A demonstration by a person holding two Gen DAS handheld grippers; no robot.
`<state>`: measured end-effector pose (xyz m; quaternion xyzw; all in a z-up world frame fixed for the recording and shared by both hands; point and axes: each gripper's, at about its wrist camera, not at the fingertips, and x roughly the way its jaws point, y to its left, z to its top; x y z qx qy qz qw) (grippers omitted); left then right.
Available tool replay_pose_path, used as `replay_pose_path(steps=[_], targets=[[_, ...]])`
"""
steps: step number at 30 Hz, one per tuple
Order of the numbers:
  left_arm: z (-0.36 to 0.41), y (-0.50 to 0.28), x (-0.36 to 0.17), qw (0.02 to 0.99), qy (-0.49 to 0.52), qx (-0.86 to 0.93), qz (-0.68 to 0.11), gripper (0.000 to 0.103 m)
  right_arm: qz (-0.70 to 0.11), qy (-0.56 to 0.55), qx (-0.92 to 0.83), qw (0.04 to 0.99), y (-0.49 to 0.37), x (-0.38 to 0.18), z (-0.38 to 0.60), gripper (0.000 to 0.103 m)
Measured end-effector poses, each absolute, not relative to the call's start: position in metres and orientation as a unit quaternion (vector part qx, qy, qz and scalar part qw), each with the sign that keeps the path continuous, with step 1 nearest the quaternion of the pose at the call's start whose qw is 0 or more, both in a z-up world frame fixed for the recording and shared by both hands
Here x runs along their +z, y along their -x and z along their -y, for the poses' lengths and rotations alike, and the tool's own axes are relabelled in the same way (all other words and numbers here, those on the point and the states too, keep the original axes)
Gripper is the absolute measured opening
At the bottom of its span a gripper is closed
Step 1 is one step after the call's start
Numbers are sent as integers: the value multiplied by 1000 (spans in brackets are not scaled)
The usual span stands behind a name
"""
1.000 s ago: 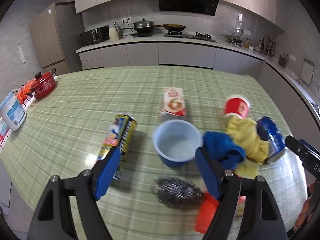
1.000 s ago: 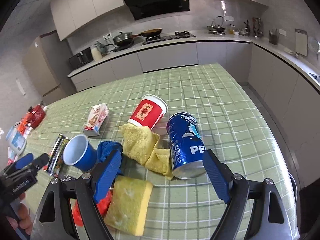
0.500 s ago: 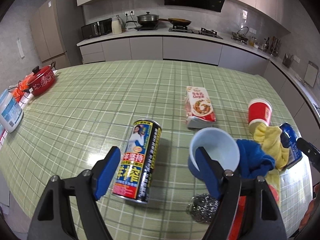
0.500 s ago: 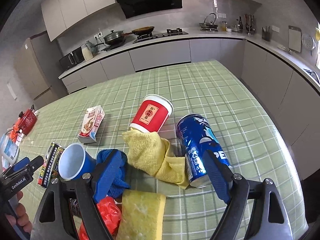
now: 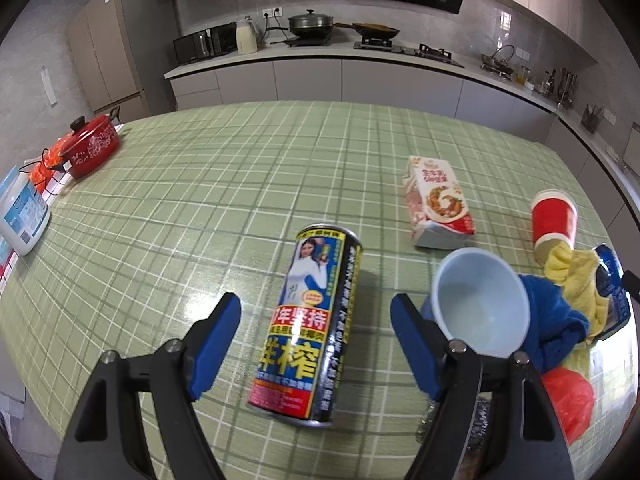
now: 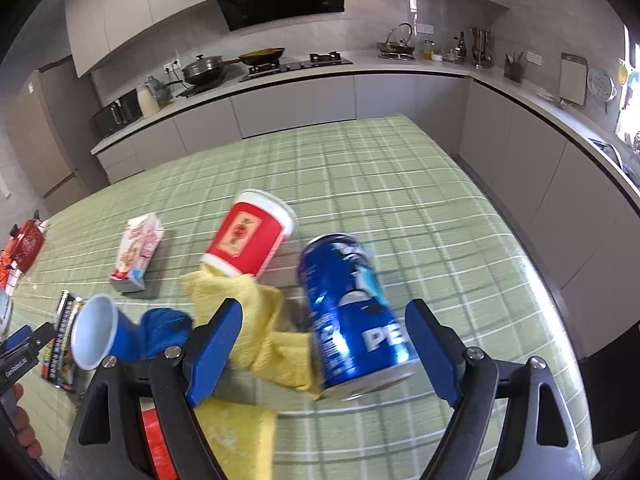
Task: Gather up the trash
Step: 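Grasp the tall printed drink can with the left gripper while the right gripper grasps the Pepsi can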
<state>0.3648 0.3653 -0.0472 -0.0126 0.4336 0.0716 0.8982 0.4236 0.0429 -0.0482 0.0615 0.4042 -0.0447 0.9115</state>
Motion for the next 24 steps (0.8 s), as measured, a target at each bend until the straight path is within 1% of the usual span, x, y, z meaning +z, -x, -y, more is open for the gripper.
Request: replay_pose_path(steps=[8, 13, 19, 20, 21, 22, 23, 24], targets=[[-371, -381, -69, 887, 7, 70, -457, 78, -422, -51, -64, 903, -448, -62, -20, 85], [-373, -386, -81, 883, 9, 61, -466, 78, -446, -68, -49, 891, -460, -78, -13, 86], [-375, -389, -89, 878, 16, 50, -475, 67, -473, -95, -28, 876, -468, -96, -11, 86], [-375, -389, -90, 878, 16, 48, -476, 63, -473, -98, -26, 875, -468, -97, -11, 86], [-374, -389, -91, 878, 16, 46, -476, 58, -471, -100, -24, 876, -467, -98, -11, 82], [-373, -388, -92, 878, 17, 45, -476, 58, -471, -98, -24, 876, -467, -98, -12, 71], [-373, -388, -92, 880, 17, 45, -473, 57, -472, -97, -21, 876, -467, -99, -12, 66], [-372, -387, -92, 880, 18, 47, -472, 56, -471, -98, -20, 876, -467, -98, -13, 66]])
